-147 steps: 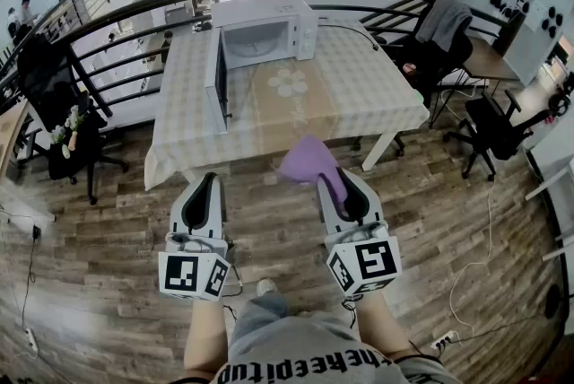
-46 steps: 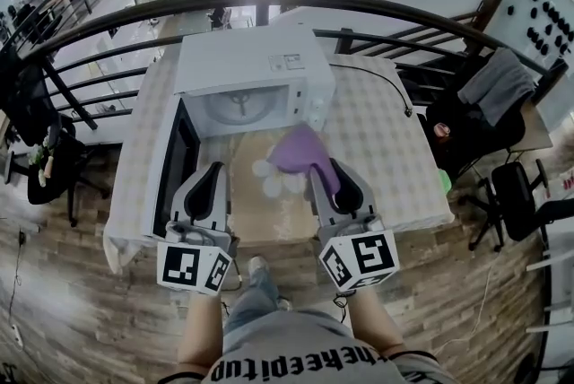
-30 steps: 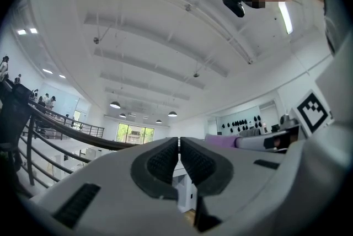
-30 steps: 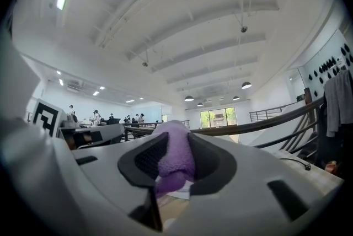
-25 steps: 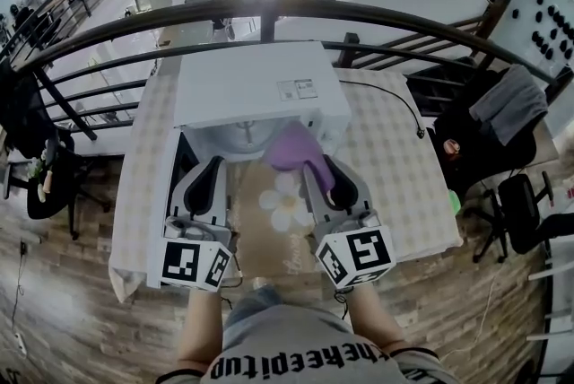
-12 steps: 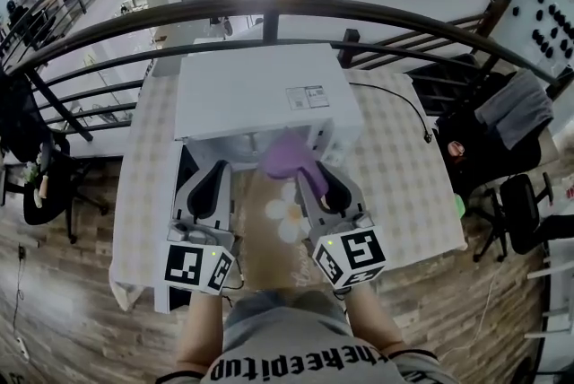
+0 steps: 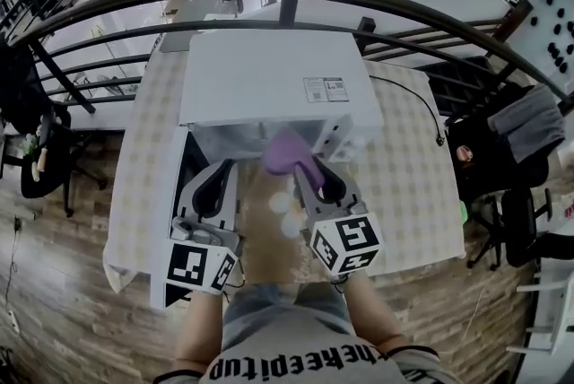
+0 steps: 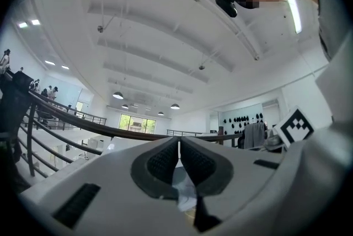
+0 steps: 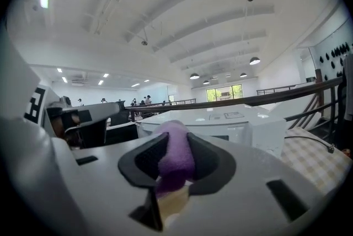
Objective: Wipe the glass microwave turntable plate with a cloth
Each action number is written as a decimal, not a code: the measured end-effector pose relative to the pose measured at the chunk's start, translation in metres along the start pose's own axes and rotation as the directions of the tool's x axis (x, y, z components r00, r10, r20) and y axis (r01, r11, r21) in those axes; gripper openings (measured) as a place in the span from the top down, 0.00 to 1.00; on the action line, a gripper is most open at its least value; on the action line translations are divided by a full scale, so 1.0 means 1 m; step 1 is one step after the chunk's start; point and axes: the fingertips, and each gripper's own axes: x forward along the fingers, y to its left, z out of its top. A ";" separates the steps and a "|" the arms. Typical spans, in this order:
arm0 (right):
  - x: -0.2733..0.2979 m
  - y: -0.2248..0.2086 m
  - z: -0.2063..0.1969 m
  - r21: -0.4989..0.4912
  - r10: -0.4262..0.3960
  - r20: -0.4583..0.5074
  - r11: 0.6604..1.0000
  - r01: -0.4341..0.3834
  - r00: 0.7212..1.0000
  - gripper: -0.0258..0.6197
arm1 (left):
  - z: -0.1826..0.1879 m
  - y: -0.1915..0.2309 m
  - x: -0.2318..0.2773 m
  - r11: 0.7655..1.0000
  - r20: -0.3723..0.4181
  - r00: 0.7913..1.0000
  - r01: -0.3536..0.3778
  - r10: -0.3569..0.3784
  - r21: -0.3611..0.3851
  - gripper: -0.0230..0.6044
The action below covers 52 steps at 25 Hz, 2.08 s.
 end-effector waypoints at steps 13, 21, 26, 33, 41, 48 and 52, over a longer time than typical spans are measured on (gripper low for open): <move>0.049 -0.018 -0.045 0.045 0.032 -0.114 0.999 -0.027 0.993 0.79 | -0.028 0.008 0.003 0.997 -0.002 0.997 -0.075 0.075 0.007 0.94; 0.080 -0.027 -0.076 0.051 0.000 -0.171 0.999 0.009 0.985 0.79 | -0.050 0.014 0.004 0.997 -0.024 0.997 -0.076 0.077 0.018 0.94; 0.098 -0.033 -0.088 0.041 -0.037 -0.183 0.998 0.045 0.982 0.80 | -0.059 0.020 0.005 0.997 -0.034 0.996 -0.078 0.078 0.004 0.94; 0.118 -0.040 -0.099 0.030 -0.084 -0.194 0.995 0.092 0.977 0.80 | -0.067 0.027 0.007 0.998 -0.032 0.997 -0.066 0.066 -0.005 0.94; 0.139 -0.050 -0.109 0.028 -0.118 -0.200 0.992 0.126 0.973 0.80 | -0.077 0.034 0.008 0.997 -0.045 0.997 -0.071 0.070 -0.008 0.94; 0.151 -0.053 -0.120 0.004 -0.121 -0.219 0.992 0.125 0.968 0.80 | -0.084 0.037 0.006 0.997 -0.055 0.996 -0.077 0.076 -0.003 0.94; 0.157 -0.057 -0.123 0.006 -0.130 -0.219 0.991 0.135 0.967 0.80 | -0.072 0.037 0.007 0.997 0.019 0.997 -0.077 0.077 0.000 0.94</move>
